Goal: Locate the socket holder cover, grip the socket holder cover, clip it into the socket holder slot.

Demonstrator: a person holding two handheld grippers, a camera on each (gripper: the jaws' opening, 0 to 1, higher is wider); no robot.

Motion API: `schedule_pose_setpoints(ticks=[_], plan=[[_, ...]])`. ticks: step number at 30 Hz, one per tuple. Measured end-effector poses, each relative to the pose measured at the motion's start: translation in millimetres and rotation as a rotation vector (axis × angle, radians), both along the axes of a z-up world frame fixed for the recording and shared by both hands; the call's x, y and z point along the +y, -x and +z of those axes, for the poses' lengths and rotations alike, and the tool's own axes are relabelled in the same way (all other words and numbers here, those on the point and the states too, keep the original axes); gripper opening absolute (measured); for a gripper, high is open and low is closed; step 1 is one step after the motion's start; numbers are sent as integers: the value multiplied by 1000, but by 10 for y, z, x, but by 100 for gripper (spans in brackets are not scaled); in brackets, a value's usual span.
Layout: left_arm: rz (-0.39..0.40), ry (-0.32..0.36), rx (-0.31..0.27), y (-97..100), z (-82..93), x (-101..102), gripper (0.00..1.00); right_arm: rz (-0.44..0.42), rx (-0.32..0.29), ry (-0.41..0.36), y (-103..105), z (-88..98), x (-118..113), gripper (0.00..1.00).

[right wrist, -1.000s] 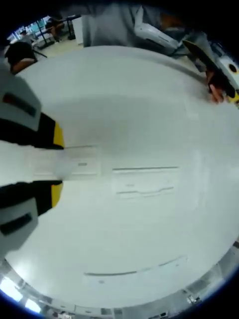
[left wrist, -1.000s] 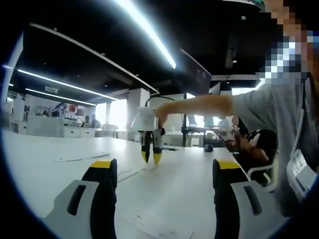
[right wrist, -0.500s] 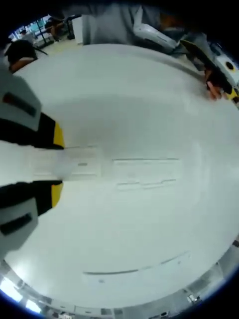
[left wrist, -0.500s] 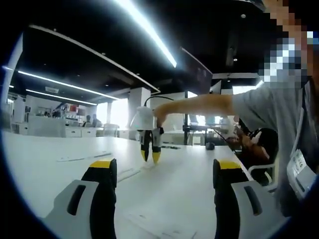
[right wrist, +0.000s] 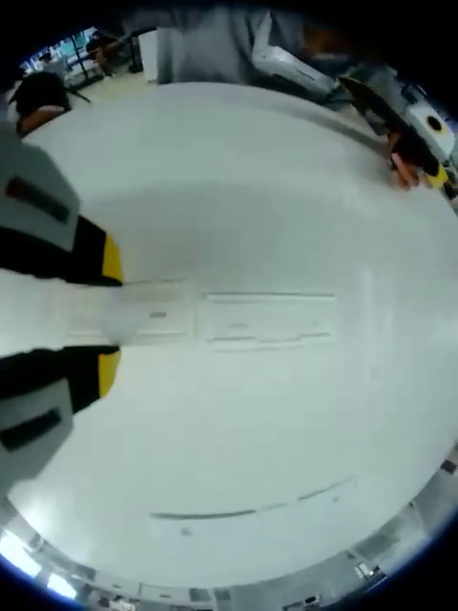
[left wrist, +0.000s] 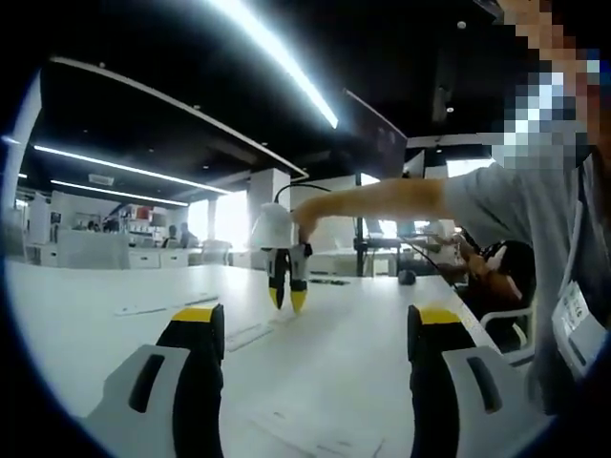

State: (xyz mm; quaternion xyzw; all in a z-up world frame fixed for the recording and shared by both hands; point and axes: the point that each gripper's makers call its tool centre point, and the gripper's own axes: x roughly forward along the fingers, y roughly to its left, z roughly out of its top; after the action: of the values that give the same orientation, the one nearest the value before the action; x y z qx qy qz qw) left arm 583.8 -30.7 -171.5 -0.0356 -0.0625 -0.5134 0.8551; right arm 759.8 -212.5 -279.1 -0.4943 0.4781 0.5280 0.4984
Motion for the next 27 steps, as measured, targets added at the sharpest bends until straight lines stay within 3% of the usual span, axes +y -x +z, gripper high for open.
schedule_pose_setpoints(ticks=[27], plan=[[-2,-24,-1,-11,-42,-19,76,28,-1,39,-55,-42,38,26]])
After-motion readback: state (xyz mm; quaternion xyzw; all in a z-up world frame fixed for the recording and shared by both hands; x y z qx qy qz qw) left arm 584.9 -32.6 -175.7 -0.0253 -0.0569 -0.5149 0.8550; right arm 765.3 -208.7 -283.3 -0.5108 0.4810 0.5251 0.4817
